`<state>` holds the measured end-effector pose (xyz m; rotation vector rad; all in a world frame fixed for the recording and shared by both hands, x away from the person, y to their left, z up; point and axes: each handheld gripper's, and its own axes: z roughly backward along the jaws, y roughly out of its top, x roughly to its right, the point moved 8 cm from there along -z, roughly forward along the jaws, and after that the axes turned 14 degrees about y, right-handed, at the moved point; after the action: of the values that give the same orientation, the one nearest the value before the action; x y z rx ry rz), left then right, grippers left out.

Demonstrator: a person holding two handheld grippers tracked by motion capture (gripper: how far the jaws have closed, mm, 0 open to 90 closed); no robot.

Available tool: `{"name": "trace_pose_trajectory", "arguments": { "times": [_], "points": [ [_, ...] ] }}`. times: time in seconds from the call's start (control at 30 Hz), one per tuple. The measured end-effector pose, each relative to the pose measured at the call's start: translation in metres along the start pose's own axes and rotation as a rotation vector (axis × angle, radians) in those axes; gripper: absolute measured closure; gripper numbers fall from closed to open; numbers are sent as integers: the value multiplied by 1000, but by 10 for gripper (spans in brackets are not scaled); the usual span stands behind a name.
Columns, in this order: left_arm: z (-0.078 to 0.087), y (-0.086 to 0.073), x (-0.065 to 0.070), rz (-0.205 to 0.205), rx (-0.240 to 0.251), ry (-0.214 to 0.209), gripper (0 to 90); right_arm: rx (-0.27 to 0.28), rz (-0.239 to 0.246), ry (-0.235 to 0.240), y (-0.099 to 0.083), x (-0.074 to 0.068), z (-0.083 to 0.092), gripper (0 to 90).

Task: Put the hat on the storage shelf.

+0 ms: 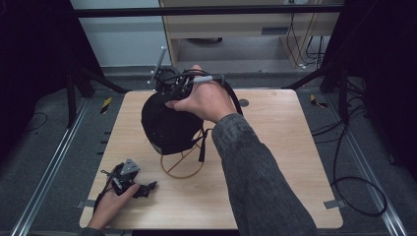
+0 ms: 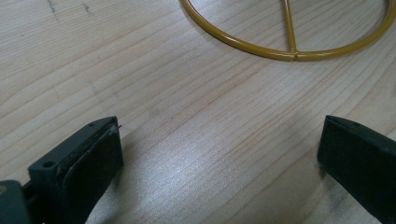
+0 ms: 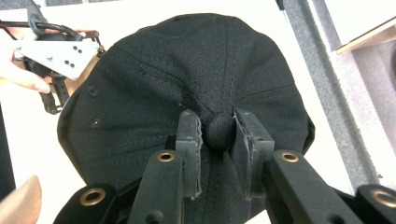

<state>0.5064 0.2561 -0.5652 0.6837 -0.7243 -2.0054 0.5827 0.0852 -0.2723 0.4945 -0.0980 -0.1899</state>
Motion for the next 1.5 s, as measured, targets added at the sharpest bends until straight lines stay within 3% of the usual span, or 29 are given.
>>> {"name": "trace_pose_trajectory", "arguments": {
  "times": [0.3, 0.77, 1.1, 1.5],
  "points": [
    [0, 0, 0, 0, 0, 1, 0, -6, -18, 14, -4, 3, -13, 731],
    [0, 0, 0, 0, 0, 1, 0, 9, -35, 12, -4, 5, -15, 694],
    [0, 0, 0, 0, 0, 1, 0, 38, -48, -4, -4, 3, -11, 581],
    [0, 0, 0, 1, 3, 1, 0, 94, -51, -3, -15, -5, 6, 553]
  ]
}}
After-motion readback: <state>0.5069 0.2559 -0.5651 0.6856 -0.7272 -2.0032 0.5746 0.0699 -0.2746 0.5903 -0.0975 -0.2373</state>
